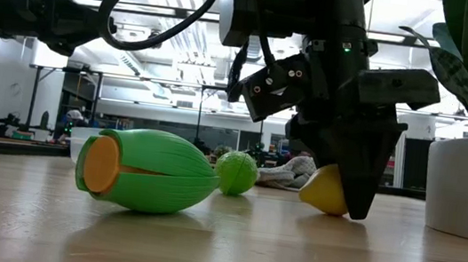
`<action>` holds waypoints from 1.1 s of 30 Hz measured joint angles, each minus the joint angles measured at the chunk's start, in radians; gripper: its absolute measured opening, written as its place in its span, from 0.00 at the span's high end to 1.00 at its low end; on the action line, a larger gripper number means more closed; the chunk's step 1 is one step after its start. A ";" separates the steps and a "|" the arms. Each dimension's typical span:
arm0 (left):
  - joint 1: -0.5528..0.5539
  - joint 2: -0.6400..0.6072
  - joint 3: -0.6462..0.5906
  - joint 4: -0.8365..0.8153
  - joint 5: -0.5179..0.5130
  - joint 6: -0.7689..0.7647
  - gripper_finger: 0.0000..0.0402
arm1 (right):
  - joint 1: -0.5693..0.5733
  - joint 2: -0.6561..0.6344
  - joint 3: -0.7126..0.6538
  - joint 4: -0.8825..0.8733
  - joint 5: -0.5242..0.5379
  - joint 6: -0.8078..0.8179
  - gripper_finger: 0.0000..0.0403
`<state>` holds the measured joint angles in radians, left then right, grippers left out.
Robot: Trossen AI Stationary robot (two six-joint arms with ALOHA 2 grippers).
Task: Pick and placing Produce into tupperware
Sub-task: Put the yellow lemon into the transparent container
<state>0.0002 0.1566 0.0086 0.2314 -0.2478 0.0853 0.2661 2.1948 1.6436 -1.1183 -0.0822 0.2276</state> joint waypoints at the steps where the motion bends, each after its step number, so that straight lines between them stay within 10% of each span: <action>1: 0.000 0.000 0.000 0.000 0.000 0.000 0.69 | 0.000 0.000 0.000 0.000 0.000 0.000 0.53; 33: 0.000 -0.002 0.000 0.000 0.001 0.000 0.69 | -0.174 -0.102 0.228 0.147 0.173 -0.282 0.53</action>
<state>0.0001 0.1544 0.0086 0.2317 -0.2471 0.0853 0.0925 2.0931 1.8713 -0.9713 0.0906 -0.0540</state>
